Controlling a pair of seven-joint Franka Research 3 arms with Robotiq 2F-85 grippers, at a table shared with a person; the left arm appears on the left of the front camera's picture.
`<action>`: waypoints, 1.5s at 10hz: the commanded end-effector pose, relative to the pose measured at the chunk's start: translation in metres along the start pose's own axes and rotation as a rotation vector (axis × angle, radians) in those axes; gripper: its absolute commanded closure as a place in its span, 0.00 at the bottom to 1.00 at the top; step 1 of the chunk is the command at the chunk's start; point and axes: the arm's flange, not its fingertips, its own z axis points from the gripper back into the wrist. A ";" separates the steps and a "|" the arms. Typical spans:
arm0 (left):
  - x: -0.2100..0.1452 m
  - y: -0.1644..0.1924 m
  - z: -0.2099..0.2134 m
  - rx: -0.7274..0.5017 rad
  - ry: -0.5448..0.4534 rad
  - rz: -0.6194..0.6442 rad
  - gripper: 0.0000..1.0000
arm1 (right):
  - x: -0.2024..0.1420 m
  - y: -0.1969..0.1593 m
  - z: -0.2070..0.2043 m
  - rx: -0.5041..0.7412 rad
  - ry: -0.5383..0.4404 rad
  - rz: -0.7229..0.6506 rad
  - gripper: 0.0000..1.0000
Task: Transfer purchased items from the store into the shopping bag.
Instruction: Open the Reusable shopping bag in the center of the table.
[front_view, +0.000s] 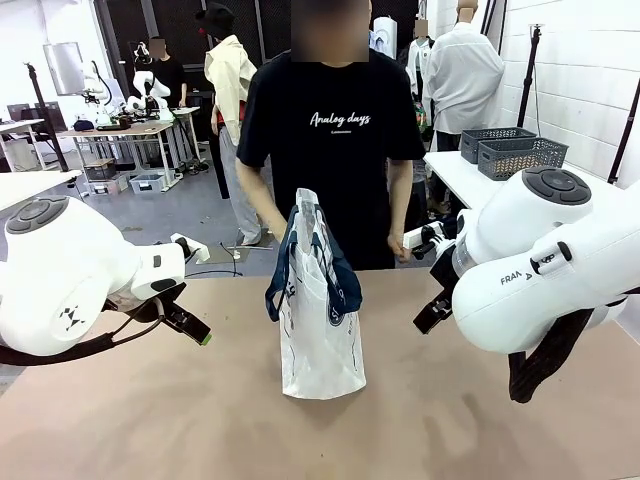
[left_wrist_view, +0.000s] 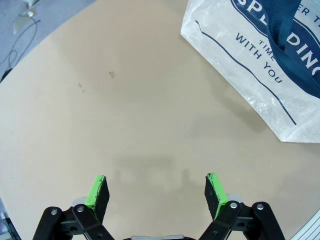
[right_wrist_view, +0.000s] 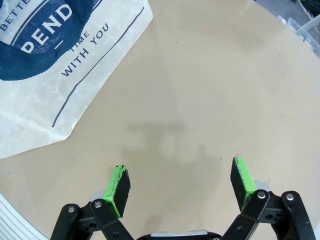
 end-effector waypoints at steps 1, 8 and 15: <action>0.000 0.001 0.000 0.000 0.000 0.003 0.00 | 0.000 0.000 0.000 0.000 0.000 0.000 0.00; 0.030 0.011 0.040 -0.262 0.026 0.089 0.00 | 0.036 -0.016 0.012 0.176 0.002 -0.070 0.00; 0.147 0.026 0.088 -0.288 -0.020 0.127 0.00 | 0.204 -0.053 0.046 0.137 0.060 0.022 0.00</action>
